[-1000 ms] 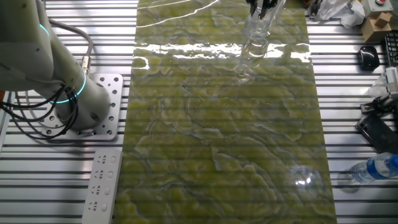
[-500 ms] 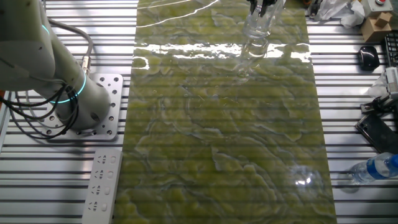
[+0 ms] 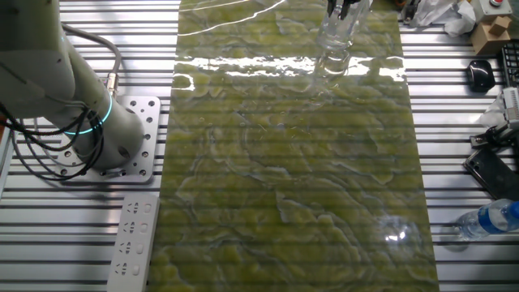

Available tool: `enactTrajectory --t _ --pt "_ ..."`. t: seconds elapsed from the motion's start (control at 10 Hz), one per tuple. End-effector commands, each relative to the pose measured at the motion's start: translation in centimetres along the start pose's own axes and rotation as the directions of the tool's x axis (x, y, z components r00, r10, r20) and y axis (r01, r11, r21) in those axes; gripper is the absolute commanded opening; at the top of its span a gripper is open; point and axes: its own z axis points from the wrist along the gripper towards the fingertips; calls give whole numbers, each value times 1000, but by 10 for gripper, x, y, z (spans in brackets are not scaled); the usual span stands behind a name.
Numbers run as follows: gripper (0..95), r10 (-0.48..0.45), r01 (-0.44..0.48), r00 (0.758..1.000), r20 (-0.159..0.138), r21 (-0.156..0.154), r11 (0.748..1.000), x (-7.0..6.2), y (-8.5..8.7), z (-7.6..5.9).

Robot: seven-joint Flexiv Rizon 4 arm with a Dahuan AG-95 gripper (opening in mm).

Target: Pour the water from one cup into another empty cup

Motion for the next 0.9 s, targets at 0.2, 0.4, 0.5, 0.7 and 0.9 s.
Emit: enactTrajectory --t 0.2,0.4,0.5,0.7,0.9 --pt "0 -9 10 1000 -23 9 1000 1 0 0" --pt "0 -21 22 999 -44 16 1000 1 0 -1" --pt "0 -23 24 998 -50 17 1000 1 0 -1" --pt "0 -30 32 997 -69 24 999 0 -1 -2" --pt "0 -35 38 996 -84 30 999 0 -1 -2"
